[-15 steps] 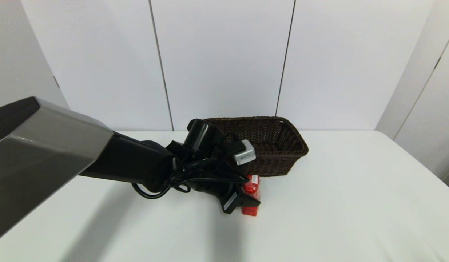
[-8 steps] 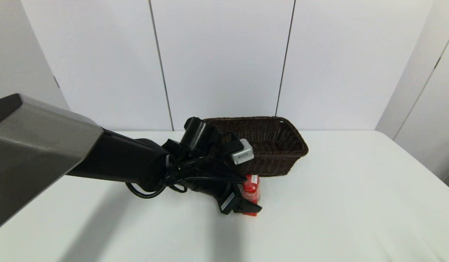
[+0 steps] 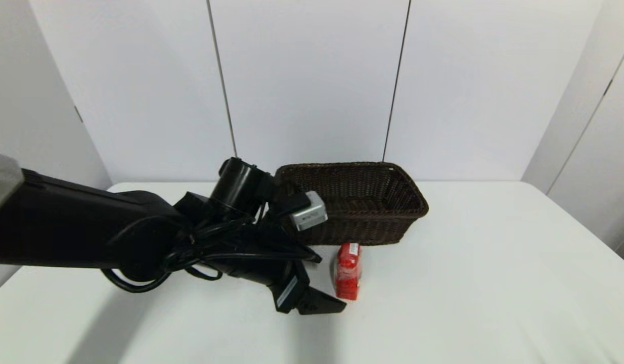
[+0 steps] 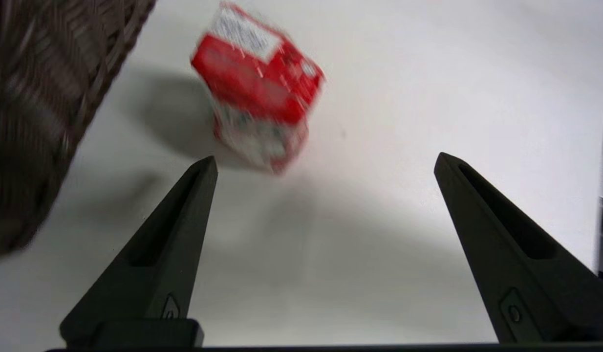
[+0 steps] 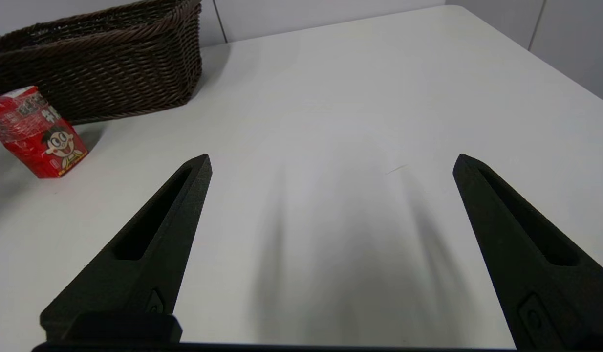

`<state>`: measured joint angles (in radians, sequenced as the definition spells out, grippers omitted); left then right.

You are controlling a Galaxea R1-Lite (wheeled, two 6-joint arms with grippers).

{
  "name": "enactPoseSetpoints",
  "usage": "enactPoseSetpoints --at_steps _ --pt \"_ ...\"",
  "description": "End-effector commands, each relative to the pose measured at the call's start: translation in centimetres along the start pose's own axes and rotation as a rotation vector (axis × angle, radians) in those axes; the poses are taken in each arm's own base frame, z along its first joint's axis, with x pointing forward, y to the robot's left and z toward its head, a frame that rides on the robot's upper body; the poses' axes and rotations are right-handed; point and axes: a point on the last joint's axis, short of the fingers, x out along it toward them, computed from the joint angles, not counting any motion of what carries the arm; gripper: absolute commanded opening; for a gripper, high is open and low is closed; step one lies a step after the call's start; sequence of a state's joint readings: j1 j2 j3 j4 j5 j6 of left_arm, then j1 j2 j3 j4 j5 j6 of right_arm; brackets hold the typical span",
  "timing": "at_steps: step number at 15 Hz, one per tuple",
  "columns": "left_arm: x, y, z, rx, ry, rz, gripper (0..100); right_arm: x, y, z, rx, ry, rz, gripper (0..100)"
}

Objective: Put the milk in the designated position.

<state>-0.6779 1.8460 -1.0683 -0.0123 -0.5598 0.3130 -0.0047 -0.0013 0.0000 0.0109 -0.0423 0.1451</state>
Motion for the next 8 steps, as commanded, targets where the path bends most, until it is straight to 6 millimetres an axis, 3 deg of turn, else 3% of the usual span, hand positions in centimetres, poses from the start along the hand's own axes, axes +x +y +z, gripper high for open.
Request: enactPoseSetpoints --at_steps 1,6,8 --pt "-6.0 -2.2 -1.1 -0.013 -0.042 0.059 100 0.0 0.0 0.0 0.001 0.001 -0.001 100" --pt "-13.1 -4.5 -4.8 -0.057 -0.120 0.222 100 0.0 0.0 0.0 0.001 0.001 -0.001 100" --pt "-15.6 -5.1 -5.4 -0.060 -0.172 0.311 100 0.0 0.0 0.0 0.001 0.001 -0.001 100"
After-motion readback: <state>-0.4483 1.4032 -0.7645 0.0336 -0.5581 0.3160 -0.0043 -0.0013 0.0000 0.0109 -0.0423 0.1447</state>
